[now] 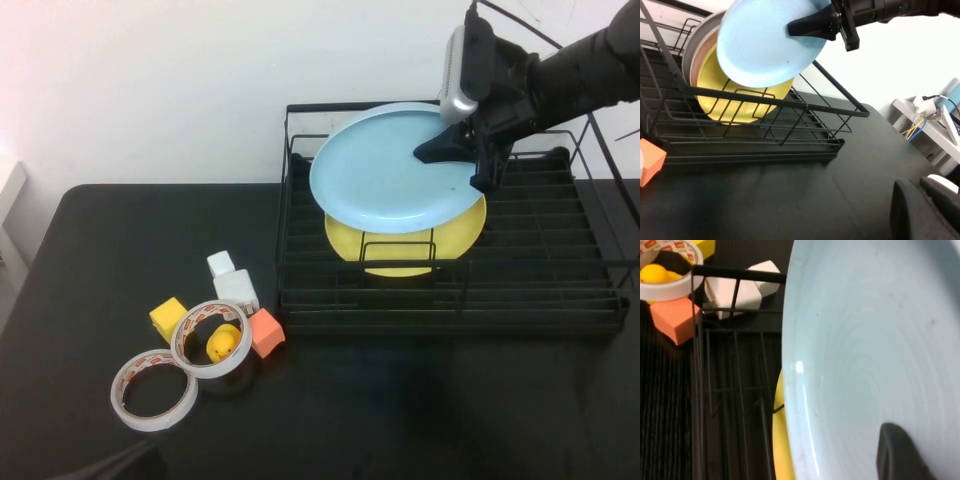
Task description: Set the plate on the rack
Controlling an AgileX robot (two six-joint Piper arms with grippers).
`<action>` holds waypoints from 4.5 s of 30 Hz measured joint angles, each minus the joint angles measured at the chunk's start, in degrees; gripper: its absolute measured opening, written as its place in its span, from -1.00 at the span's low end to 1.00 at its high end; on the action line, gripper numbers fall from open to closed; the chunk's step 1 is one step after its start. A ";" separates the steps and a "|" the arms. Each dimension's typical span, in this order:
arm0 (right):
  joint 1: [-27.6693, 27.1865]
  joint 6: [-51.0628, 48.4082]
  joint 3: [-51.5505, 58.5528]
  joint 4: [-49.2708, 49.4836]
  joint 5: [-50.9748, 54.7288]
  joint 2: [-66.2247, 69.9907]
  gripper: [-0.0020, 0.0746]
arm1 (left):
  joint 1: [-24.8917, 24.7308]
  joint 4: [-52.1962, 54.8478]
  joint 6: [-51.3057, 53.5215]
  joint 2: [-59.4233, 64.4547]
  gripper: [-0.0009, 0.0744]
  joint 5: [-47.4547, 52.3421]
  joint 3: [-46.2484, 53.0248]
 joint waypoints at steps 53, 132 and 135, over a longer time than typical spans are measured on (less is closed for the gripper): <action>-0.13 38.26 -7.49 -22.11 20.52 -24.50 -0.95 | 0.00 5.67 7.39 0.00 -0.98 2.64 0.00; -17.14 64.04 107.37 -20.55 -45.71 -119.98 -0.95 | 0.00 -0.03 4.61 0.00 -0.98 -8.60 0.00; -19.36 82.90 107.37 -35.38 -35.15 -121.05 -0.95 | 0.00 -0.03 4.61 0.00 -0.98 -8.20 0.00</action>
